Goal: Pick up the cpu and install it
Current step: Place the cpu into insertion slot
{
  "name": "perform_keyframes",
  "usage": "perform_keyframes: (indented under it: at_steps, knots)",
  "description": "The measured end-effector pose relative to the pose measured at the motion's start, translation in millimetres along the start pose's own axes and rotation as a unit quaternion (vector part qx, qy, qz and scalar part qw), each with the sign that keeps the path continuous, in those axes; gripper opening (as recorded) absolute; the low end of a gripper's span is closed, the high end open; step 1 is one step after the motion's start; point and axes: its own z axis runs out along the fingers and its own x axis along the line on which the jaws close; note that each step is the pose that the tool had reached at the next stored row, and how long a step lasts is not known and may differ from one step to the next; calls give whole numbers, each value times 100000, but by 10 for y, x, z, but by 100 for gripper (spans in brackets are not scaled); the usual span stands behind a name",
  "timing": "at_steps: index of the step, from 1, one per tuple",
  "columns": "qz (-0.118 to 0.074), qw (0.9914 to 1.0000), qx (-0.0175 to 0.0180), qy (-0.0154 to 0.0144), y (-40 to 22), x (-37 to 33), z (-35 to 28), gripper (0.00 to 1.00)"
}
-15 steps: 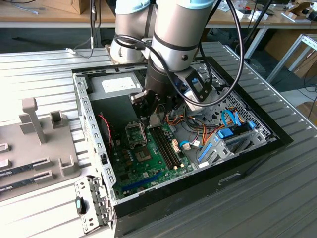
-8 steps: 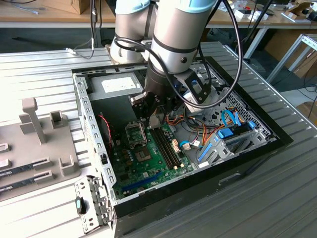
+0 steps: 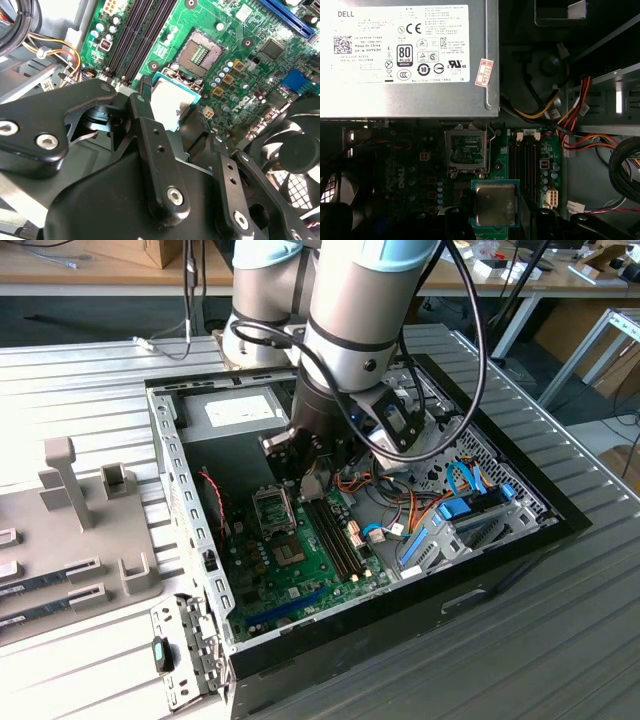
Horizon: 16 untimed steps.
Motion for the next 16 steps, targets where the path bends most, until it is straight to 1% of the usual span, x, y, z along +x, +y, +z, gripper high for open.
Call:
perform_keyframes:
  at_steps: [4,16]
  knots:
    - [-1,100000,5,2,0,1,23,47]
    - [-1,100000,2,1,-1,1,55,47]
